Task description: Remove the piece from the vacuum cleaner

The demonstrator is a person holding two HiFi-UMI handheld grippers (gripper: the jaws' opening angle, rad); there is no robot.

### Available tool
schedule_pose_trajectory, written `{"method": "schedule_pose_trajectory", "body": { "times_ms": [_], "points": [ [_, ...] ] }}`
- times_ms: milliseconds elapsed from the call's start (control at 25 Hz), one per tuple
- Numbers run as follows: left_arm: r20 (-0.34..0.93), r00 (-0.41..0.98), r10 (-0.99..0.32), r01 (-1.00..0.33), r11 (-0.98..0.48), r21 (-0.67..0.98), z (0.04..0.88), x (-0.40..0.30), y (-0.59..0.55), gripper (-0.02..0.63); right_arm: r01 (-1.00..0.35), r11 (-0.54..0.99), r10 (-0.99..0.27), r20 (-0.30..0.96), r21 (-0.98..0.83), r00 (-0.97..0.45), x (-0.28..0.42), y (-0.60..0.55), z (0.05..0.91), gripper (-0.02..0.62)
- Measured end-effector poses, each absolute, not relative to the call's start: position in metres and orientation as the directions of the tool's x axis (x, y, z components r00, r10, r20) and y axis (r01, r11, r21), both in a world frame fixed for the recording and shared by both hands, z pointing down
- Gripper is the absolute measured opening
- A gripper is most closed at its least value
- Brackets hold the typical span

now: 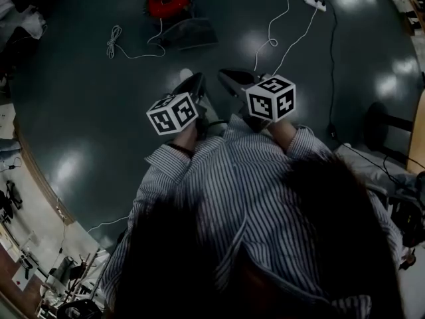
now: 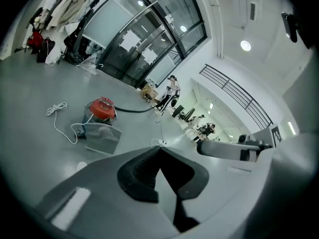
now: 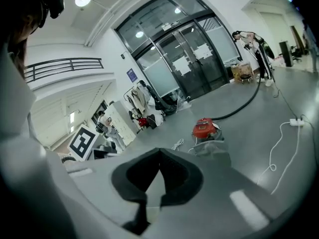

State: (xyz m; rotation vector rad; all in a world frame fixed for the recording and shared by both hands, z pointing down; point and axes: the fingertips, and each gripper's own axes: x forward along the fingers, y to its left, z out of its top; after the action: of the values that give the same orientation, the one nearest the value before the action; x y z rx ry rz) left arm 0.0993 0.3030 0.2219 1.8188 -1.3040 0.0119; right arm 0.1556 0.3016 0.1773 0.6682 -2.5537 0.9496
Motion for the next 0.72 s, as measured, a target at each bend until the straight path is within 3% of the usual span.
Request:
{"method": "schedule_pose_trajectory", "body": {
  "times_ms": [480, 720],
  "points": [
    [0.483, 0.519, -0.705, -0.763, -0.127, 0.634, 0.224, 0.018, 0.158, 0.006, -0.573, 0.628, -0.33, 0.487, -0.527, -0.809, 0.065, 0.155, 0.187, 0.002],
    [0.498, 0.525, -0.69, -0.764, -0.124, 0.633, 0.229, -0.024, 0.095, 0.006, -0.632, 0.605, -0.408, 0.493, -0.484, -0.769, 0.041, 0.086, 0.186, 0.002]
  ]
}}
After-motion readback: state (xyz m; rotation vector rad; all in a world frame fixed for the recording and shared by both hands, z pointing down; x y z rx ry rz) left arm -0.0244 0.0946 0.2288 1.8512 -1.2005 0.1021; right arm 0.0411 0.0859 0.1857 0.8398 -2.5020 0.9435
